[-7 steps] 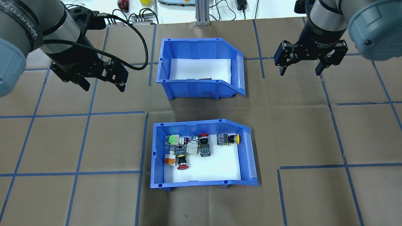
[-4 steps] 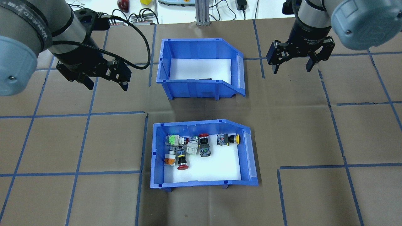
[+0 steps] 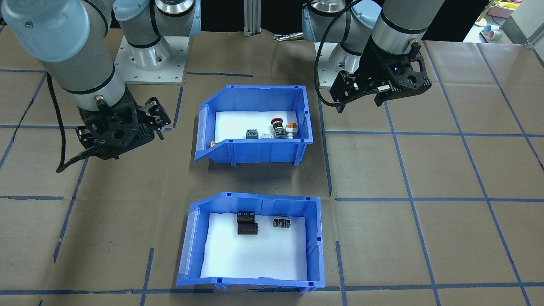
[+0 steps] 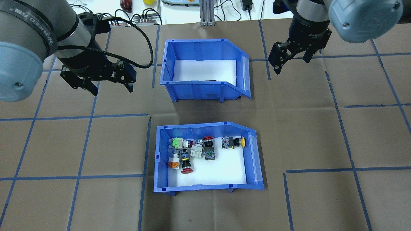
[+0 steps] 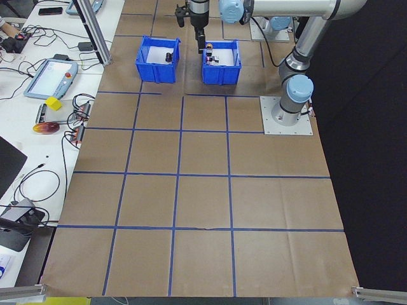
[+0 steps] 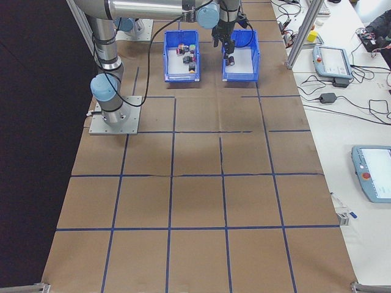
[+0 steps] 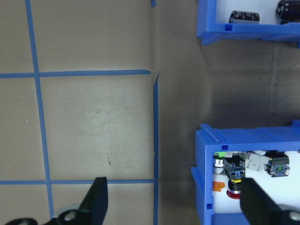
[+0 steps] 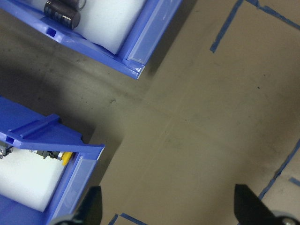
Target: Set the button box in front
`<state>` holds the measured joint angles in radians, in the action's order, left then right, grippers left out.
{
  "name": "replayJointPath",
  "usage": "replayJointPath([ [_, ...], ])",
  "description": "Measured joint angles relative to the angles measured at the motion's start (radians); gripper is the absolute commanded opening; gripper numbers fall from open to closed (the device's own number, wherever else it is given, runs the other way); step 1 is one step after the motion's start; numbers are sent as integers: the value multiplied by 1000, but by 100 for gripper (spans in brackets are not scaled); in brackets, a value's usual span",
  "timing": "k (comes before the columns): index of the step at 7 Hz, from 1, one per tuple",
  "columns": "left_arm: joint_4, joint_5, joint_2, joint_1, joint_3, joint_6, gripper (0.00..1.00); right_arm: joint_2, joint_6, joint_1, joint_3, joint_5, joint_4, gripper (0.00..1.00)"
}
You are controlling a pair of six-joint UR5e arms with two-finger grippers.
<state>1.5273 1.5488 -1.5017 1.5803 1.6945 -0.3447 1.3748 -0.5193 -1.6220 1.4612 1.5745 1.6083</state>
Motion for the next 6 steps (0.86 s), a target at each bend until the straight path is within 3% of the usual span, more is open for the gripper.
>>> replayJointPath([
  [4,-14,-32,104,60,164,-587,99,-199,-336,-129,-206,8,11,100],
  [6,-34,-54,140,155,224,-960,99,-262,-471,-194,-272,10,12,100],
])
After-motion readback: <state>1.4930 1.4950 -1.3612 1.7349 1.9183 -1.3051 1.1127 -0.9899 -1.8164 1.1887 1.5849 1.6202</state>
